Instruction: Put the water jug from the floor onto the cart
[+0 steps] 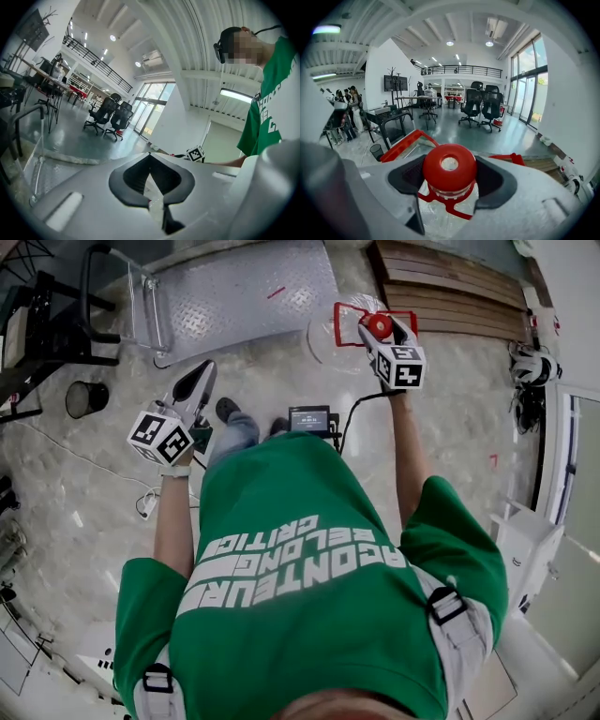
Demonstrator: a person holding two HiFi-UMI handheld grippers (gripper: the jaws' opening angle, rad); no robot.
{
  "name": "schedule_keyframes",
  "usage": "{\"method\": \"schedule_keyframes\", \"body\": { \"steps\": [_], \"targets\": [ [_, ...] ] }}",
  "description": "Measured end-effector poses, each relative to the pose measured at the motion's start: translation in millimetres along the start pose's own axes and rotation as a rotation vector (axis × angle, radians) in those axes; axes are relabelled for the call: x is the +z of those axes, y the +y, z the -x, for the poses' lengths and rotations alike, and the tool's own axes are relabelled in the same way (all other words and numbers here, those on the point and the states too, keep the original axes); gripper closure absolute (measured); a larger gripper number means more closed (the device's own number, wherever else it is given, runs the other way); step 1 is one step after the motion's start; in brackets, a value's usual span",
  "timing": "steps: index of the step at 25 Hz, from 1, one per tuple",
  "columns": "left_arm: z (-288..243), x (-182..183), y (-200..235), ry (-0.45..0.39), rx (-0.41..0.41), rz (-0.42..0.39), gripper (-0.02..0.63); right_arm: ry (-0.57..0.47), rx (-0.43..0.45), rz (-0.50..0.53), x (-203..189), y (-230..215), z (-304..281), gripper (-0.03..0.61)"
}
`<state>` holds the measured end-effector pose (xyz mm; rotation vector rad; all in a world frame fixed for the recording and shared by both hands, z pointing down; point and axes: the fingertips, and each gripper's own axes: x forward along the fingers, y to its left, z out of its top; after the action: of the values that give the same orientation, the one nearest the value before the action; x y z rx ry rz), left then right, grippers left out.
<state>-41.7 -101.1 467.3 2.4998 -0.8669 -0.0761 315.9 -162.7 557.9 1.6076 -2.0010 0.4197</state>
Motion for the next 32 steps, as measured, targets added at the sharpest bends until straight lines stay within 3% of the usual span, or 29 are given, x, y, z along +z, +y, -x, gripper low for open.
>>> {"method": "schedule_keyframes", "body": {
  "steps": [18, 32],
  "targets": [
    [26.2, 70.7, 96.6, -0.091, 0.023, -0.006, 0.6, -0.047, 0.039, 0.075, 124.4, 51.5, -67.7, 0.281],
    [73.1, 84.0, 155.3, -0.149, 0.084, 0.042, 0.6, -0.045, 0.094, 0.114, 172.6, 105.3, -103.9, 0.281]
  ]
}}
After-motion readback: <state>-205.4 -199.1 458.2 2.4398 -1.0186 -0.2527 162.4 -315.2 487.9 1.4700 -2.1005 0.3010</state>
